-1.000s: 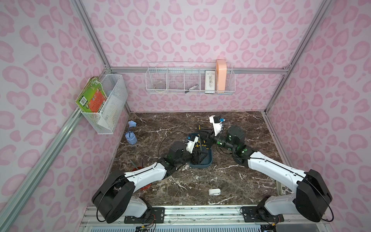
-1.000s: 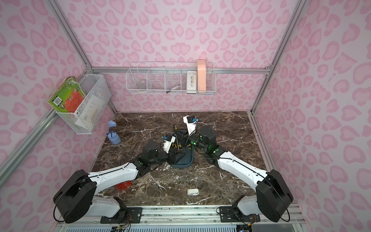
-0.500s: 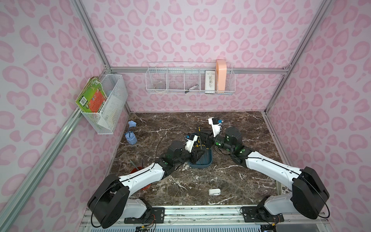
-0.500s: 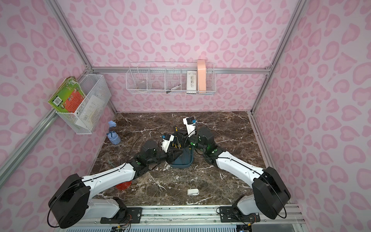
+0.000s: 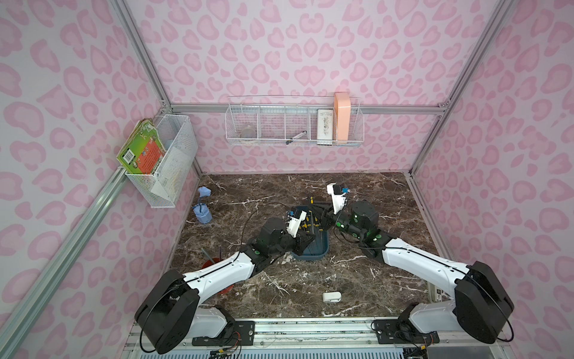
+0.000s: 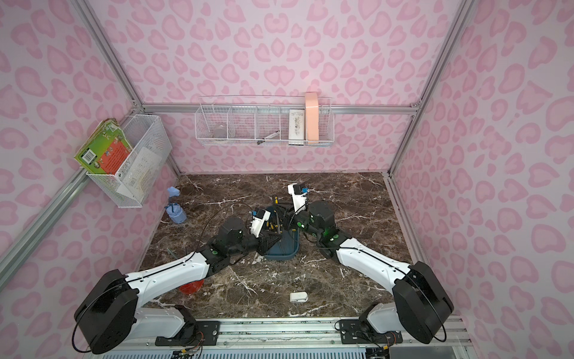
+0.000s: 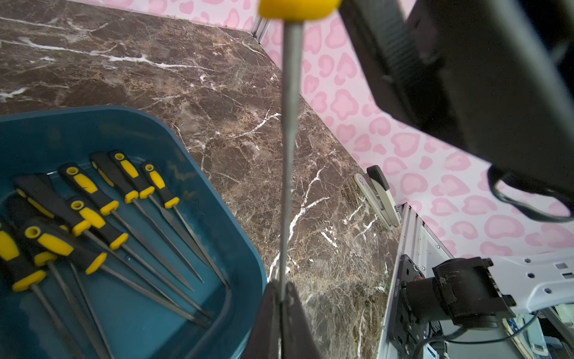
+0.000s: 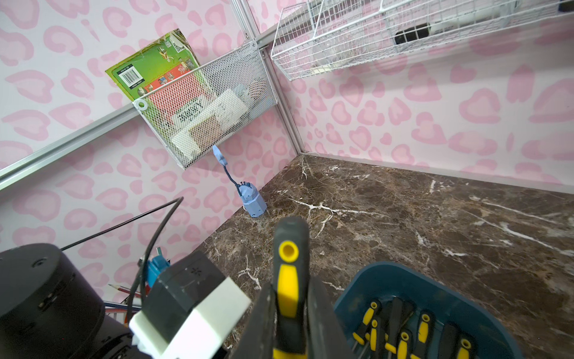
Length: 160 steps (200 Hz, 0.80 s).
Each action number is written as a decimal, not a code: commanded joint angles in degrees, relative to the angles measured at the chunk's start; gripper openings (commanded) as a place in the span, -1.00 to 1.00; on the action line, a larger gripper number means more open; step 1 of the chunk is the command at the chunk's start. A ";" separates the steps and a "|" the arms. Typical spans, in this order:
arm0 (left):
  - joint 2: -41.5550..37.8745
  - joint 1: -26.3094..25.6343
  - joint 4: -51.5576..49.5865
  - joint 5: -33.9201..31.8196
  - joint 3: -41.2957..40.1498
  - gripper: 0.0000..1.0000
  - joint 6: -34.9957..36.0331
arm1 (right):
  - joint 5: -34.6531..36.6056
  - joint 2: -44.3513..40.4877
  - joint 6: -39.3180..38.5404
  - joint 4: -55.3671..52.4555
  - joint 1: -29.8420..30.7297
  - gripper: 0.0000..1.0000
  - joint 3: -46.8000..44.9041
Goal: Take the file tool out of the storage box
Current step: Pick up the file tool from the storage box, then place the file tool at the center of the board.
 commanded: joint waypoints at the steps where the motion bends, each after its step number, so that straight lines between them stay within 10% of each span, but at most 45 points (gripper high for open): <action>1: -2.11 0.00 -4.99 -4.07 1.04 -1.00 2.36 | -1.06 -0.45 0.82 3.61 0.14 -0.11 -0.52; 37: -7.19 0.05 -26.99 -18.17 5.71 -1.00 5.57 | 0.93 -2.75 -0.21 1.12 0.05 0.14 -1.45; 65: -5.51 0.81 -56.81 -40.91 16.07 -1.00 2.24 | 3.18 -3.38 -2.55 -6.03 -0.46 0.13 0.56; 160: 13.71 7.80 -68.48 -27.16 26.90 -1.00 3.28 | 9.71 2.90 -6.28 -26.46 -1.06 0.06 8.89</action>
